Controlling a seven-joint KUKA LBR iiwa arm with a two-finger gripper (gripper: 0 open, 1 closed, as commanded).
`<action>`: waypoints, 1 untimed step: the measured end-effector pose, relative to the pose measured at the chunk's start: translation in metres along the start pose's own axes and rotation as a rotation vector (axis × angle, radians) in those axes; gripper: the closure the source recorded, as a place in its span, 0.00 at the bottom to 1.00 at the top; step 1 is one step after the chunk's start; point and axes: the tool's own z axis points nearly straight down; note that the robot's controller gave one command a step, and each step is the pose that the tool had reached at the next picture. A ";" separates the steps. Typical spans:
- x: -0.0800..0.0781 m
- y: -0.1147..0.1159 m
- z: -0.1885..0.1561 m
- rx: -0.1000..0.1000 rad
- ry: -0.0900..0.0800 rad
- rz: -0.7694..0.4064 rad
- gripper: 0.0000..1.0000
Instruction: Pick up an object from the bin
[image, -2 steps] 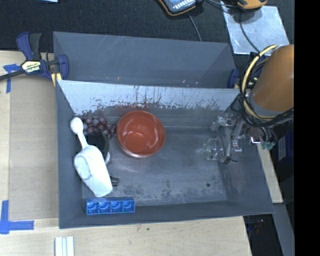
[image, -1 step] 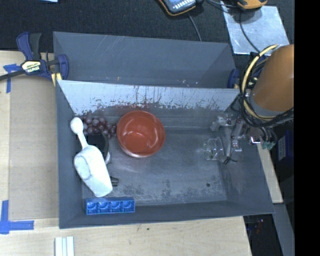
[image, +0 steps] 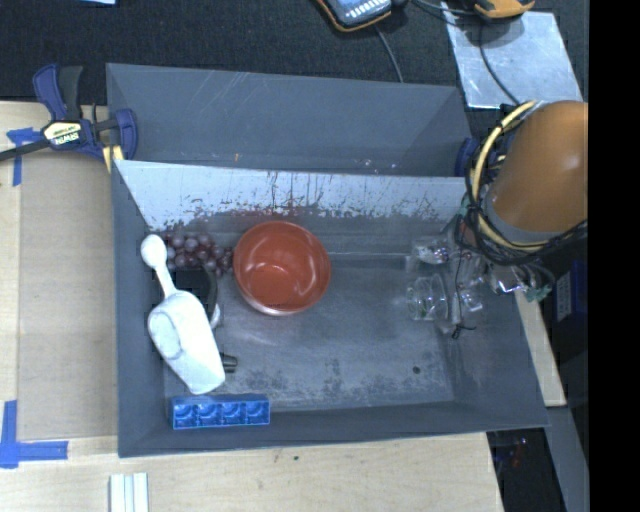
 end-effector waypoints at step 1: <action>-0.001 0.048 0.046 -0.002 0.001 0.266 0.00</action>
Offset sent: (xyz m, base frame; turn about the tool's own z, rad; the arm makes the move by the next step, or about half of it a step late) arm -0.0253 0.0695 -0.0559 0.0444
